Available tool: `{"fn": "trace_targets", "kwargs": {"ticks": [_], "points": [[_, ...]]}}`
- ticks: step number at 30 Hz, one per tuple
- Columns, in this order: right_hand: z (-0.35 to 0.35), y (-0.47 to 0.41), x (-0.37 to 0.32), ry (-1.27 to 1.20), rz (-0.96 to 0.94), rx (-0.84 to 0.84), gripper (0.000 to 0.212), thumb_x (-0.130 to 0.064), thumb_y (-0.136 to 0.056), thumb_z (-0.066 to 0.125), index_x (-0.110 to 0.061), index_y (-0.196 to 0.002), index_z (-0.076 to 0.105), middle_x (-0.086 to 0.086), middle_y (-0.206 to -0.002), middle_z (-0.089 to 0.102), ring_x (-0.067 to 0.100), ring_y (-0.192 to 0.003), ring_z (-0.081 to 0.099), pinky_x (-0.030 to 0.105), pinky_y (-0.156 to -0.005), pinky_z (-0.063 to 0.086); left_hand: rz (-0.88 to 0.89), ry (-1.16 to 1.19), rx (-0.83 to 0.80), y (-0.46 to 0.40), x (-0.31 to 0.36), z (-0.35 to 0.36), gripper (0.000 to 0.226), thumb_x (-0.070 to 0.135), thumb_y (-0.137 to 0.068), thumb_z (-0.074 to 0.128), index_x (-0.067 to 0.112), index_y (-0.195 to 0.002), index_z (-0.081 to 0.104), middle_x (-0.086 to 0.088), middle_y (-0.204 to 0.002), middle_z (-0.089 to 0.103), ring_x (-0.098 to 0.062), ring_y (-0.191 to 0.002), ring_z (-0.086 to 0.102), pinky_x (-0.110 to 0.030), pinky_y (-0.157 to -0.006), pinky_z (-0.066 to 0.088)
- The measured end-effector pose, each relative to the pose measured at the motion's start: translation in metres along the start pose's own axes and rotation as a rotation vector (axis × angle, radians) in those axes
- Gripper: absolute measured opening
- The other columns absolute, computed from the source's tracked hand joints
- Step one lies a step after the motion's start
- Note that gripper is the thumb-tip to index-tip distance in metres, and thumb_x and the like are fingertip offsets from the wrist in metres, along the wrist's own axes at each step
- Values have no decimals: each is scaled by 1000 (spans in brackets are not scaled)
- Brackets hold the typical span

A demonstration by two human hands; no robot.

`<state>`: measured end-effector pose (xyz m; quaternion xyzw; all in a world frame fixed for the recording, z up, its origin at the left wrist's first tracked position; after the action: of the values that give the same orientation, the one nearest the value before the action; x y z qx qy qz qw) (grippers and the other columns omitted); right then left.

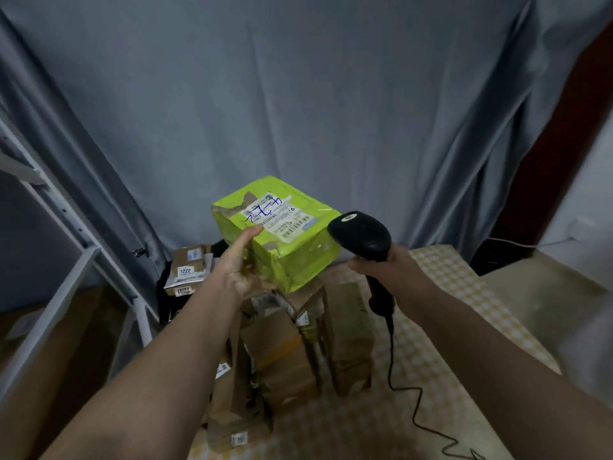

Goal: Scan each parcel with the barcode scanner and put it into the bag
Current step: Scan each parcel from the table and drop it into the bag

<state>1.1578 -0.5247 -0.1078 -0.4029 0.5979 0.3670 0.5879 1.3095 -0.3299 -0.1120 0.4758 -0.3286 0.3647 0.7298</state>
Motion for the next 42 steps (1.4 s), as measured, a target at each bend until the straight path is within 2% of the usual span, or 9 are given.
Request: {"fn": "trace_targets", "kwargs": {"ticks": [5,7,12,16,19,21,27,35,42], "points": [[-50,23,2,-130,-21,201,25,6,-80,68,-17,-76,60,-17,-50,59,-7,-50,54,9,-52,42,-152,-179,-132,-2,-26,53,40,50,-70,72,14,-88,68,-10,-90,62,-26,-86,55,-51,-102,41],[-73,33,0,-152,-33,259,26,8,-80,66,-17,-76,59,-18,-49,59,-7,-49,54,9,-52,42,-180,-272,-178,-3,-38,81,41,49,-73,70,13,-92,68,-9,-82,65,-25,-80,58,-46,-95,47],[-131,66,4,-213,14,383,23,8,-78,67,-13,-86,65,-7,-64,66,1,-54,62,14,-52,48,-237,-428,-287,0,-85,156,68,54,-61,77,11,-113,69,-11,-102,69,-29,-91,66,-41,-85,53],[-191,104,11,-212,47,522,23,9,-80,66,-12,-89,64,-12,-60,67,0,-54,62,13,-51,47,-264,-456,-499,18,-139,230,66,45,-65,81,15,-122,66,-11,-121,68,-30,-107,66,-47,-90,54],[-244,143,15,-218,75,629,24,9,-81,65,-14,-85,63,-13,-57,66,4,-56,62,14,-51,47,-361,-581,-606,52,-180,283,66,45,-61,80,16,-118,65,-9,-105,69,-31,-97,66,-51,-75,56],[-278,169,20,-218,98,697,22,9,-81,65,-13,-84,62,-12,-57,65,4,-54,61,14,-50,47,-407,-696,-677,77,-207,314,73,49,-52,80,21,-118,63,-6,-110,63,-32,-101,61,-60,-71,52],[-366,236,33,-175,165,881,19,9,-81,65,-9,-88,62,-5,-63,61,-3,-46,58,11,-46,43,-495,-713,-792,125,-287,394,80,43,-51,85,29,-125,57,-12,-126,57,-36,-111,57,-61,-80,51],[-456,280,61,-189,275,997,22,3,-80,68,2,-101,63,8,-82,60,22,-77,53,33,-72,44,-479,-797,-734,152,-361,459,25,41,-79,72,24,-95,63,-13,-109,56,-30,-106,56,-52,-98,45],[-507,267,79,-245,301,1041,14,3,-80,68,-10,-81,62,11,-84,58,25,-80,52,37,-75,44,-447,-850,-733,142,-381,520,21,38,-82,69,21,-94,64,-9,-98,59,-23,-89,58,-39,-81,49]]}}
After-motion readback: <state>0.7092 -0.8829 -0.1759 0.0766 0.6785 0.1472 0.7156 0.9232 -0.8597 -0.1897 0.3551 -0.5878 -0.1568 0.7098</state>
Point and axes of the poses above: each hand's wrist, its own y-axis away from the middle knuckle, its own z-axis out of the palm, x = y × z, the point moved 1 cm from there along -y, towards the middle knuckle
